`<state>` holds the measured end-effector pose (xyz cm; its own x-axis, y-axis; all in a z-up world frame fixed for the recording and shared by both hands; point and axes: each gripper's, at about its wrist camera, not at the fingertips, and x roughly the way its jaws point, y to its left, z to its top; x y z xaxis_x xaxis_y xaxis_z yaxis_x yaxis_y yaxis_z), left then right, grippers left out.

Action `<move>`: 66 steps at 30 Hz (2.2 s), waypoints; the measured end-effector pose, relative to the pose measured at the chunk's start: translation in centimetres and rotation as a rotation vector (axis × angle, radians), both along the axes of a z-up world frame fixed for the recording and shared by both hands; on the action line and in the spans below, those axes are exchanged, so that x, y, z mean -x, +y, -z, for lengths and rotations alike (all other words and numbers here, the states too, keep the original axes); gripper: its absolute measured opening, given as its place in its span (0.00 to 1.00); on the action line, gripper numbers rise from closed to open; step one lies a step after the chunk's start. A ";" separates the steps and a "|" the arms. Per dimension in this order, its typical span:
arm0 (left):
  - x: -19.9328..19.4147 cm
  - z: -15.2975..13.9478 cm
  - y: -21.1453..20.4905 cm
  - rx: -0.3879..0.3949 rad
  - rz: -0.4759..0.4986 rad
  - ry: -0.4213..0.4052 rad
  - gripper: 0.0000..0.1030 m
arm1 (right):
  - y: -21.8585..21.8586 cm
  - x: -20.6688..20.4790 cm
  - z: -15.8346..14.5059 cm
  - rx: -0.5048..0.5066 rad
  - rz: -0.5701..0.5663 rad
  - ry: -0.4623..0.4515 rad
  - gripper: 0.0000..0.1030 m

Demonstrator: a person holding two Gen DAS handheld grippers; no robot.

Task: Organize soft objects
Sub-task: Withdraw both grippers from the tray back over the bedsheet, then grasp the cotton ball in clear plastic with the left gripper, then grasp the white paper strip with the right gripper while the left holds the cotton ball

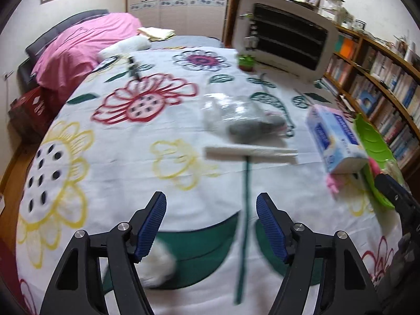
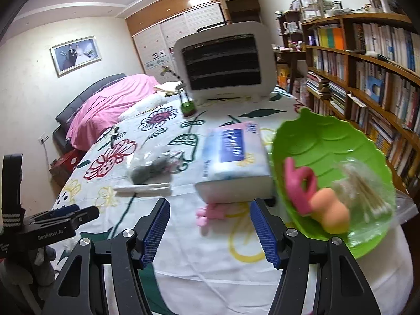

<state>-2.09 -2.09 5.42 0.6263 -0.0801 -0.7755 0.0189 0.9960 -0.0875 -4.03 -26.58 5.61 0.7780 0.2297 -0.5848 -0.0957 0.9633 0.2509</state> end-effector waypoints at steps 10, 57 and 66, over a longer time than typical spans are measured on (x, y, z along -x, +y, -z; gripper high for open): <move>2.8 2.2 4.7 -0.001 -0.070 0.077 0.71 | 4.1 -0.7 0.7 0.016 -0.083 0.037 0.66; 0.2 1.6 5.5 0.072 0.029 -0.006 0.33 | 13.6 -12.5 3.0 0.189 -0.348 0.185 0.66; -0.3 1.9 6.0 0.074 0.012 -0.002 0.33 | 13.0 -12.5 4.1 0.128 -0.476 0.286 0.67</move>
